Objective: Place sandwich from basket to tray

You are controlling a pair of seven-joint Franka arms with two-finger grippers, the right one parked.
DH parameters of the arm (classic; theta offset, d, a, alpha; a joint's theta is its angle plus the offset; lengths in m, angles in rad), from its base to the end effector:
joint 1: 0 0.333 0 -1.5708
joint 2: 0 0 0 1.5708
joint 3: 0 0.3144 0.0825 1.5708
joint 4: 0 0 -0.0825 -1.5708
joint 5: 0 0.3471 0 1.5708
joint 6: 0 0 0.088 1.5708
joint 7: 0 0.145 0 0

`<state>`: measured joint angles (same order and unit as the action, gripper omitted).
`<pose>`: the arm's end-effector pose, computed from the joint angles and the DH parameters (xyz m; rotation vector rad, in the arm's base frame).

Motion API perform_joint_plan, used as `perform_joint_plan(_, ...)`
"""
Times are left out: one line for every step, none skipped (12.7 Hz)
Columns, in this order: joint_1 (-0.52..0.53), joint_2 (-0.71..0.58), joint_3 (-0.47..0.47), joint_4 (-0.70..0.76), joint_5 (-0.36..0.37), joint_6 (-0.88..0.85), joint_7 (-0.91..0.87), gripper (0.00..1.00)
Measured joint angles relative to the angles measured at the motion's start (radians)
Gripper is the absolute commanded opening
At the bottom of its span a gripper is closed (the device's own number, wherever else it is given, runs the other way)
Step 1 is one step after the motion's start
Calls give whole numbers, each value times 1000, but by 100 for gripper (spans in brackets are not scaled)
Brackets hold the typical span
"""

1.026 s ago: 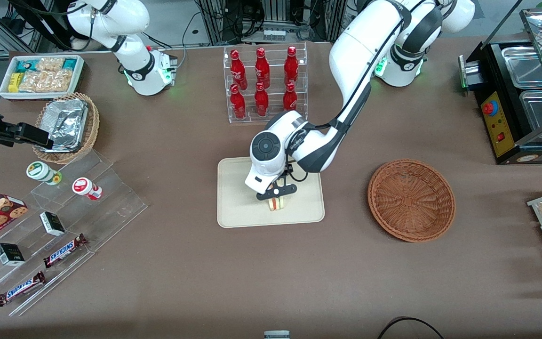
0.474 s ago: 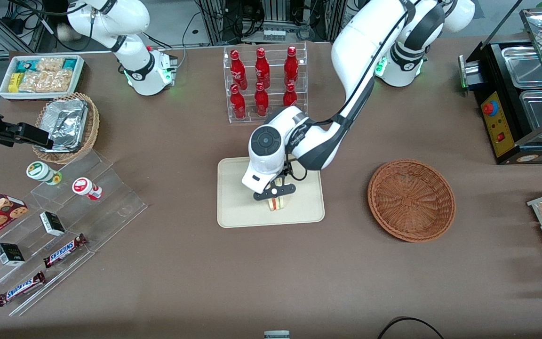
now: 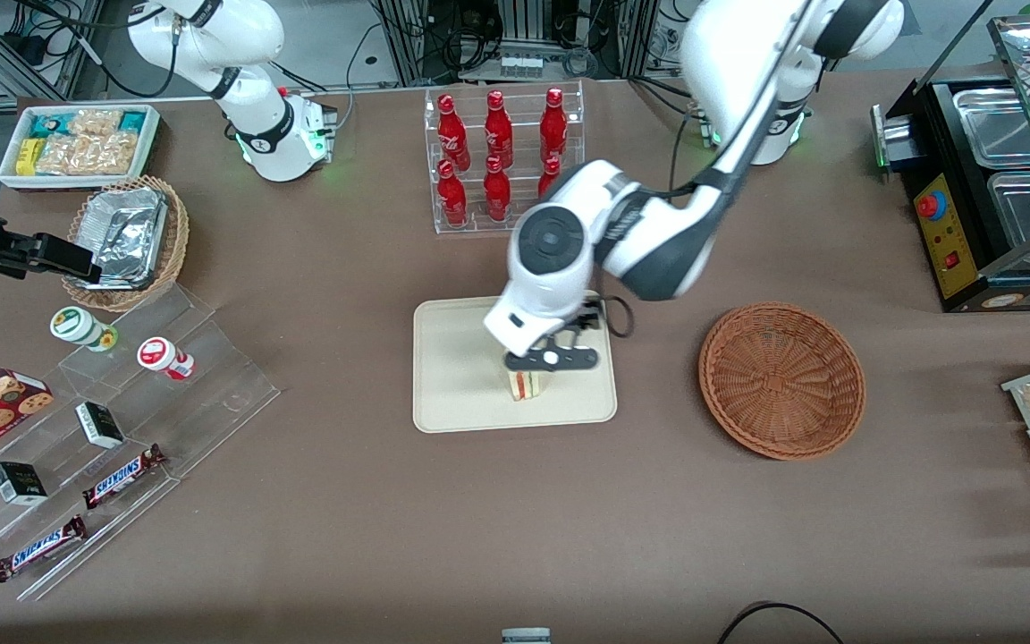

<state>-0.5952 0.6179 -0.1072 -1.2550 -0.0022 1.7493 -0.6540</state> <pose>0.5245 -0.4244 0.3640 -3.1096 0.0496 0.2096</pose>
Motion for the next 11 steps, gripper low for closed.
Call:
perform_joint_plan(40,-19,3,-4,0,-47,59,100)
perform_joint_plan(84,-40,4,-18,0,-82,129,100)
perform_joint_plan(126,-66,5,-48,0,-100,202,100)
perform_joint_plan(164,-95,6,-86,0,-102,262,100)
perform_joint_plan(204,-127,6,-124,-1,-103,318,100)
perform_joint_plan(243,-160,6,-159,-1,-105,380,100)
perform_joint_plan(283,-198,7,-195,-1,-109,438,100)
perform_joint_plan(322,-238,7,-232,-1,-112,494,100)
perform_joint_plan(362,-278,7,-266,-1,-116,553,100)
perform_joint_plan(401,-317,8,-293,-1,-130,614,100)
perform_joint_plan(440,-352,8,-311,-1,-155,666,100)
